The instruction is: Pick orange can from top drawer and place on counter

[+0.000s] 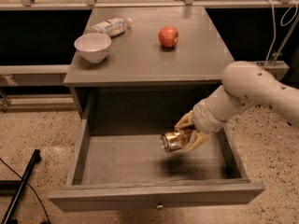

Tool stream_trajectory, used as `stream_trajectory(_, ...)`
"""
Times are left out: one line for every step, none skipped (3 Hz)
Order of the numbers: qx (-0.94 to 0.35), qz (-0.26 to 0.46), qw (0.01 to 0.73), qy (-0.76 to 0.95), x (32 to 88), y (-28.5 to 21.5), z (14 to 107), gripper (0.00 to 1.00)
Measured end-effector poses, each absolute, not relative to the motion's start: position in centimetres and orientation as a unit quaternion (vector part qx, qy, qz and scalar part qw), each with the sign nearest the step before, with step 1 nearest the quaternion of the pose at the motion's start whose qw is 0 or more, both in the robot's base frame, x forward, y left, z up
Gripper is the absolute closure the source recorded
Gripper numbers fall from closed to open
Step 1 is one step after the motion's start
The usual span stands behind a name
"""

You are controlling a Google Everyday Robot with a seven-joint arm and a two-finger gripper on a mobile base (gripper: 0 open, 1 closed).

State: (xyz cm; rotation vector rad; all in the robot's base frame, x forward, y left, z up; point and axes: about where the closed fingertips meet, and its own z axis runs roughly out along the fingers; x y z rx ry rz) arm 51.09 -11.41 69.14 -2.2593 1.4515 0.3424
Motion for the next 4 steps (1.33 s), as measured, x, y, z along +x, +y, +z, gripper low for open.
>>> stream_trajectory(-0.787,0.107,0.242,0.557,55.8,-12.6,74.3,1.0)
stream_trajectory(-0.759,0.091,0.245,0.597,60.4,-14.4,78.4,1.0)
stream_trajectory(-0.739,0.071,0.239,0.626,63.8,-16.4,82.6,1.0)
stream_trajectory(-0.731,0.054,0.238,0.638,65.4,-17.9,86.6,1.0)
